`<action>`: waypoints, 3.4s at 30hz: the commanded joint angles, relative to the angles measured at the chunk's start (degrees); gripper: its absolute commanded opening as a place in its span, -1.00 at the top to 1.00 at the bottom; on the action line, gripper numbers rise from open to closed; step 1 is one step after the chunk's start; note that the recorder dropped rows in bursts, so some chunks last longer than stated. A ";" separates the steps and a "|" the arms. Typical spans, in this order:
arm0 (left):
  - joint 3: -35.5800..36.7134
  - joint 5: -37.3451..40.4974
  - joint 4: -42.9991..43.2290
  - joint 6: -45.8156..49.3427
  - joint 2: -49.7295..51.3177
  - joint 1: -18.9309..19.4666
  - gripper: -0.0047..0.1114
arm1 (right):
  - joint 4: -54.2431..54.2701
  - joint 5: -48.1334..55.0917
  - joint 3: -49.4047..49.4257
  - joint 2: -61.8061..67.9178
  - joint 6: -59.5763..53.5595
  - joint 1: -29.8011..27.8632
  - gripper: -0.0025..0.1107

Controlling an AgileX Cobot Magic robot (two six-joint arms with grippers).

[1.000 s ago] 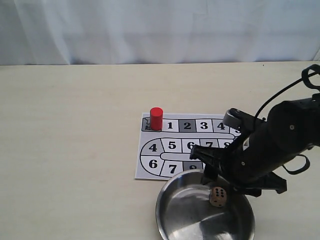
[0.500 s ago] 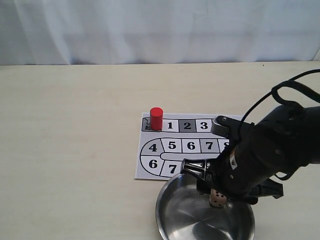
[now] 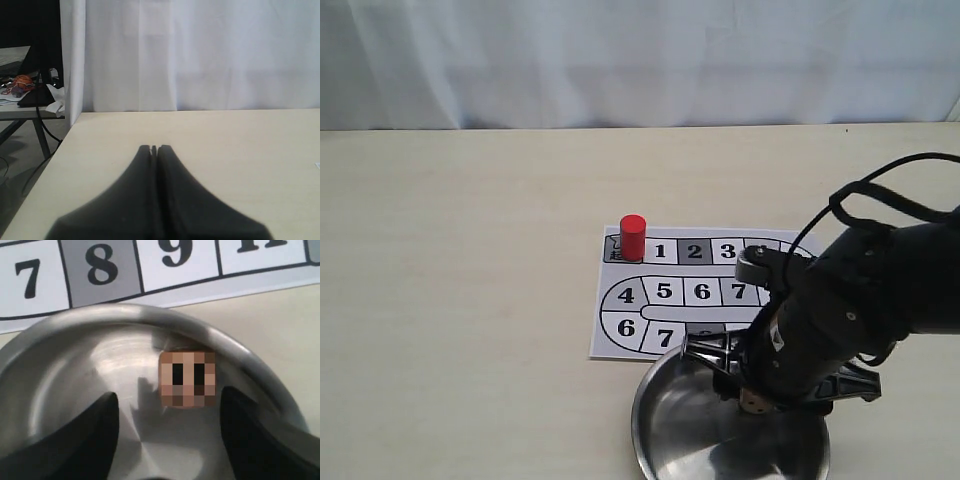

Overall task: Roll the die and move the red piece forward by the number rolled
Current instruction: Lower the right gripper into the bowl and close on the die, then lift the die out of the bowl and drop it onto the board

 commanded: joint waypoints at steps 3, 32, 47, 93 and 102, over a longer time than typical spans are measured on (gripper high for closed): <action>-0.30 -0.67 -0.10 -0.12 -0.06 -0.01 0.92 | -0.82 -3.22 0.23 1.86 0.19 0.01 -0.05; -0.30 -0.86 -0.10 -0.12 -0.06 -0.01 0.92 | -2.81 -6.81 0.23 5.22 4.44 0.01 -0.04; -0.30 -0.73 -0.10 -0.12 -0.06 -0.01 0.92 | -5.36 -6.81 0.23 5.22 6.91 0.01 0.60; -0.30 -0.73 -0.10 -0.12 -0.06 -0.01 0.92 | -19.07 -23.88 0.00 1.59 -29.67 -39.14 0.88; -0.30 -0.63 -0.10 -0.12 -0.06 -0.01 0.92 | -17.08 -26.52 -2.64 4.74 -31.37 -24.01 0.01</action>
